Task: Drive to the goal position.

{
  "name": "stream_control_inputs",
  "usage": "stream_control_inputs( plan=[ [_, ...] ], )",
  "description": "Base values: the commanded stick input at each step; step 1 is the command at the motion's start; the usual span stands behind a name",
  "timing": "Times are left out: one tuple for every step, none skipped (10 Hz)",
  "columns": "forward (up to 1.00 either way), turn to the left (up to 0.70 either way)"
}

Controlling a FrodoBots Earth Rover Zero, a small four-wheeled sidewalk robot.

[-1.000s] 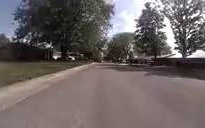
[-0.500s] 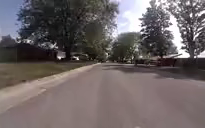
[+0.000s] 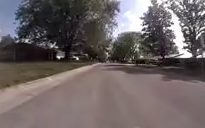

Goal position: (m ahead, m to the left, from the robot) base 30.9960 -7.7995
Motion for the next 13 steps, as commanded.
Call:
stream_control_inputs(
  plan=[
    [1.00, 0.03],
    [1.00, 0.03],
    [1.00, 0.03],
    [1.00, 0.03],
    [1.00, 0.03],
    [1.00, 0.03],
    [1.00, 0.03],
    [1.00, 0.03],
    [1.00, 0.03],
    [1.00, 0.03],
    [1.00, 0.03],
    [1.00, 0.03],
    [1.00, 0.03]
  ],
)
